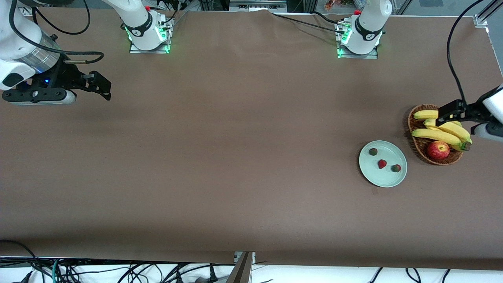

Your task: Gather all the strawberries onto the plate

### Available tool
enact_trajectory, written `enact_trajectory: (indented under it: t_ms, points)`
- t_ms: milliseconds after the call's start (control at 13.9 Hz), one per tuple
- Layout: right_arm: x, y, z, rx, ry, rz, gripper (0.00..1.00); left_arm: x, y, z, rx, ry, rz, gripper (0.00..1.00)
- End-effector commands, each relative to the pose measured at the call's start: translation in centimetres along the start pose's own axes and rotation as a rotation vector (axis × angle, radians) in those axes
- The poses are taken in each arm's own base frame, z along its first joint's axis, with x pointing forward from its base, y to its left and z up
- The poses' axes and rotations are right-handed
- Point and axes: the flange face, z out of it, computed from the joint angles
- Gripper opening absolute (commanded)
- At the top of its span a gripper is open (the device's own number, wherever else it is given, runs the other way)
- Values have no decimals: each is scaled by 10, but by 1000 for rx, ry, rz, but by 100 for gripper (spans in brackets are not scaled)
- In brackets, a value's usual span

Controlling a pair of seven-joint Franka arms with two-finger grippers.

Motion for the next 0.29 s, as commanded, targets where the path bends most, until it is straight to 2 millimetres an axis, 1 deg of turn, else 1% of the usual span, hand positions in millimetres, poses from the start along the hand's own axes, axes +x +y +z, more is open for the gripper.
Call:
enact_trajectory:
  t_ms: [0, 72, 144, 216]
  points:
    - [2, -1, -5, -7, 3, -3, 100, -49, 18, -7, -8, 20, -126, 100]
    - [2, -1, -5, -7, 3, -3, 100, -58, 22, -9, -10, 20, -124, 100]
    - [2, -1, -5, -7, 3, -3, 100, -59, 22, -7, 2, 16, -119, 100]
    - [2, -1, -5, -7, 3, -2, 100, -56, 23, -6, 9, 12, -114, 100]
